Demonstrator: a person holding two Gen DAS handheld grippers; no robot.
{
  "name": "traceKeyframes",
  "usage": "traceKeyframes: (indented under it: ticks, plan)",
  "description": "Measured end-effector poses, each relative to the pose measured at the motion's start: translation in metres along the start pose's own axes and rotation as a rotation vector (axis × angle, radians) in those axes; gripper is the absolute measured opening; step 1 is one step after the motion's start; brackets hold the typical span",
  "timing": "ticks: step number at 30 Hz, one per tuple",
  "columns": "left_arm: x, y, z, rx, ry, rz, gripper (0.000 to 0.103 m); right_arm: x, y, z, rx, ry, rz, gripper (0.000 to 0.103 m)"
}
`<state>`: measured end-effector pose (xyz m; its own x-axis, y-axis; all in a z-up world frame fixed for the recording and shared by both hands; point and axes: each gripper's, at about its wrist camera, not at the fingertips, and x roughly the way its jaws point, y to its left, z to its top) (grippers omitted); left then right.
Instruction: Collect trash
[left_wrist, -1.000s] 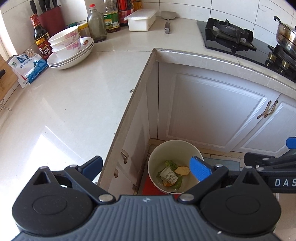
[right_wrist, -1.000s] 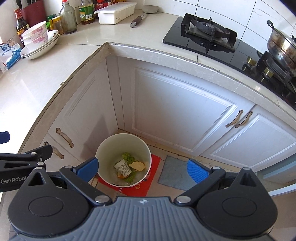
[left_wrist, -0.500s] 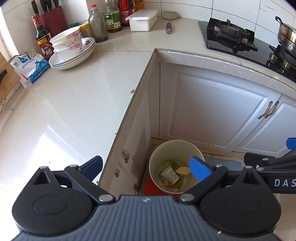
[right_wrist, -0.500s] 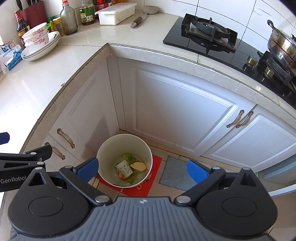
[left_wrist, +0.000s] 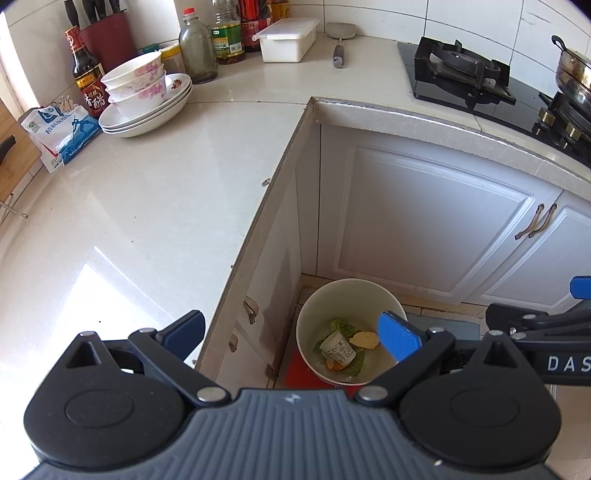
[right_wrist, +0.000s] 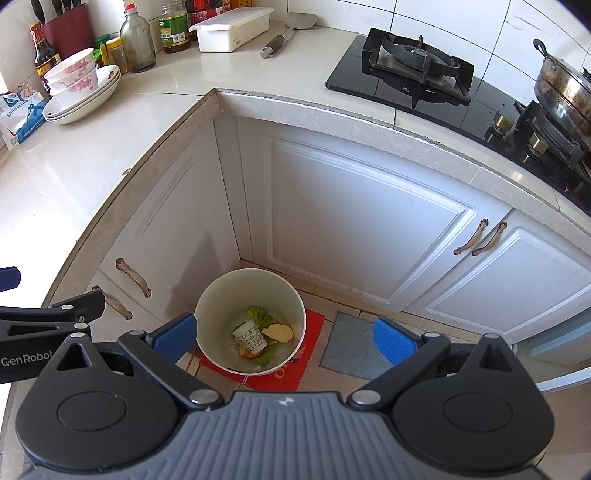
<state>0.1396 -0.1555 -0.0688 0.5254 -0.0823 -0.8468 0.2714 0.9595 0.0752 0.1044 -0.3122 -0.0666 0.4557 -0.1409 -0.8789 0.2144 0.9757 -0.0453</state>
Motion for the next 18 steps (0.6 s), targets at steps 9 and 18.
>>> traceKeyframes:
  ticks: [9,18]
  plan:
    - [-0.0002,0.0007,0.0004,-0.004,0.001,-0.001,0.099,-0.0001,-0.0009,0.0026,-0.005,-0.002,0.001,0.103]
    - [-0.0004,0.0010,0.0003,-0.003,0.002,-0.001,0.099,-0.0001,-0.0016,0.0034,-0.004,-0.005,0.005,0.103]
